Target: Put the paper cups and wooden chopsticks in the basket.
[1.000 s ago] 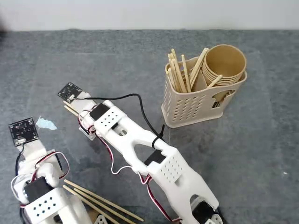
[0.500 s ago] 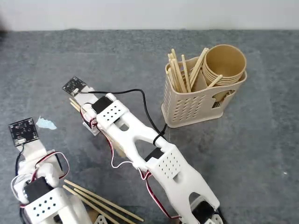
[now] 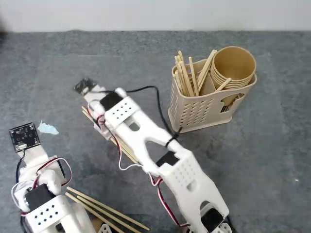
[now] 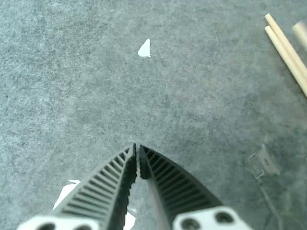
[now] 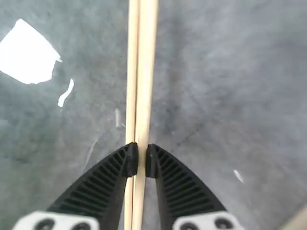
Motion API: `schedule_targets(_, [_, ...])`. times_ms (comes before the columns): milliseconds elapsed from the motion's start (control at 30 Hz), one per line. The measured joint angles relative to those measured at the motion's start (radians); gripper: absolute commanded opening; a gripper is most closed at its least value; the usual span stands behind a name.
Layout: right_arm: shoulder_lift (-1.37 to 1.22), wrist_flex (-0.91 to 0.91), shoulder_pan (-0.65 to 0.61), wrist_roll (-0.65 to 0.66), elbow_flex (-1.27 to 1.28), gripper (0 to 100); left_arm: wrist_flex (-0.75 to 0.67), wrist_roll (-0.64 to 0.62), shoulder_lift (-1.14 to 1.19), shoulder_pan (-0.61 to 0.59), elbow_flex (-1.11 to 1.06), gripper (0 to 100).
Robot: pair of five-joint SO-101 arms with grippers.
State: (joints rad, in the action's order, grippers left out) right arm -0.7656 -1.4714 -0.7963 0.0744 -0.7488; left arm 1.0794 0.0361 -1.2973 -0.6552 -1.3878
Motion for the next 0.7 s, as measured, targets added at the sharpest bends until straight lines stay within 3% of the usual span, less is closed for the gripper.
schedule_targets(433, [0.368, -0.144, 0.021, 0.002, 0.0, 0.8, -0.054, 0.0, 0.0, 0.0, -0.032, 1])
schedule_targets(700, [0.718, -0.163, 0.15, 0.002, 0.0, 0.8, -0.054, 0.0, 0.0, 0.0, -0.032, 1])
